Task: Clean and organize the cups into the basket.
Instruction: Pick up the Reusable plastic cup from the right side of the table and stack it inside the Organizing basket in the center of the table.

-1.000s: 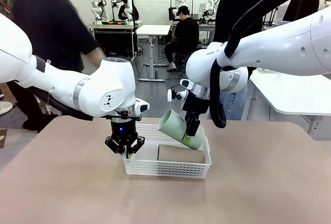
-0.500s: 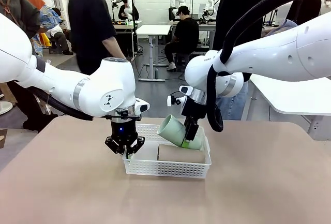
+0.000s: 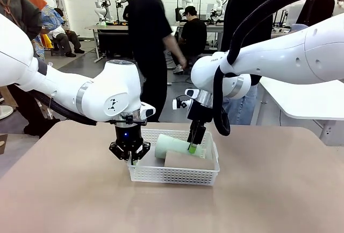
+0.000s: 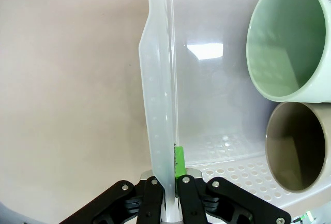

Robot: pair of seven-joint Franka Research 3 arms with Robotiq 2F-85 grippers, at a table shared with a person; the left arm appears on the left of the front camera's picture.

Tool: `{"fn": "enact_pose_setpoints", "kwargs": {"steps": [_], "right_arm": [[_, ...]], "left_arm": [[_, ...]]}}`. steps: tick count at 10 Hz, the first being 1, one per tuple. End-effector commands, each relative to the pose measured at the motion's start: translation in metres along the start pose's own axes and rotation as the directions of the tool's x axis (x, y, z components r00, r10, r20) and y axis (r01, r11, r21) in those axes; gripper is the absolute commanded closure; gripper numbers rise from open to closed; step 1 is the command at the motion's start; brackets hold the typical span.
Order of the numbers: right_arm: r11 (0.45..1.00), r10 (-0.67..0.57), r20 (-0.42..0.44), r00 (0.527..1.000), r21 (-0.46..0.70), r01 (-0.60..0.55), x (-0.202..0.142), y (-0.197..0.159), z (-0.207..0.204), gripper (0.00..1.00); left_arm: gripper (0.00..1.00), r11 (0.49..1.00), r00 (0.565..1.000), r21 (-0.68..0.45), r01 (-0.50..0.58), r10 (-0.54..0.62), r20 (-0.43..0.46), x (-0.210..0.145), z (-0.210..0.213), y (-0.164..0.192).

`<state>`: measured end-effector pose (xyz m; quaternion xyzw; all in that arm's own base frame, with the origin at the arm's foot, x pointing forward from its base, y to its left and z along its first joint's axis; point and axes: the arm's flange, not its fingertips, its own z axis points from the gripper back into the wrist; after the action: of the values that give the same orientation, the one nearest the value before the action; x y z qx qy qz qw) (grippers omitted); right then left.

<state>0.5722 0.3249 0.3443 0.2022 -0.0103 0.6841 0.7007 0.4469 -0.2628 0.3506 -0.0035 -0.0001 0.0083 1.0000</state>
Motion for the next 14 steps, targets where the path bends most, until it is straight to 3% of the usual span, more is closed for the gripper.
{"fn": "enact_pose_setpoints", "kwargs": {"steps": [1,3,5,8,10,12,13,14], "right_arm": [[1.0,-0.007,0.014,1.0,-0.001,0.007,-0.001,-0.001,0.008,0.0],[0.999,0.017,0.085,0.996,-0.044,-0.013,-0.025,0.011,0.033,0.0],[0.99,0.12,0.258,0.959,-0.101,-0.097,-0.097,0.05,0.086,0.0],[0.979,0.14,0.55,0.823,-0.202,-0.032,-0.252,0.101,0.147,0.0],[0.99,0.07,0.641,0.765,-0.141,0.028,-0.329,0.099,0.145,0.0],[0.993,0.041,0.762,0.646,-0.101,0.056,-0.4,0.09,0.138,0.0],[0.99,0.053,0.825,0.563,-0.115,0.076,-0.435,0.087,0.134,0.0],[0.987,0.088,0.856,0.51,-0.143,0.07,-0.459,0.087,0.13,0.0]], "left_arm": [[1.0,1.0,1.0,-0.002,-0.003,0.003,0.0,-0.001,0.0,0.001],[1.0,1.0,1.0,-0.002,-0.003,0.003,0.0,-0.001,0.0,0.001],[1.0,1.0,1.0,-0.002,-0.003,0.003,0.0,-0.001,0.0,0.001],[1.0,1.0,1.0,-0.002,-0.003,0.003,0.0,-0.001,0.0,0.001],[1.0,1.0,1.0,-0.002,-0.003,0.003,0.0,-0.001,0.0,0.001],[1.0,1.0,1.0,-0.002,-0.003,0.003,0.0,-0.001,0.0,0.001],[1.0,1.0,1.0,-0.002,-0.003,0.003,0.0,-0.001,0.0,0.001],[1.0,1.0,1.0,-0.002,-0.003,0.003,0.0,-0.001,0.0,0.001]]}}
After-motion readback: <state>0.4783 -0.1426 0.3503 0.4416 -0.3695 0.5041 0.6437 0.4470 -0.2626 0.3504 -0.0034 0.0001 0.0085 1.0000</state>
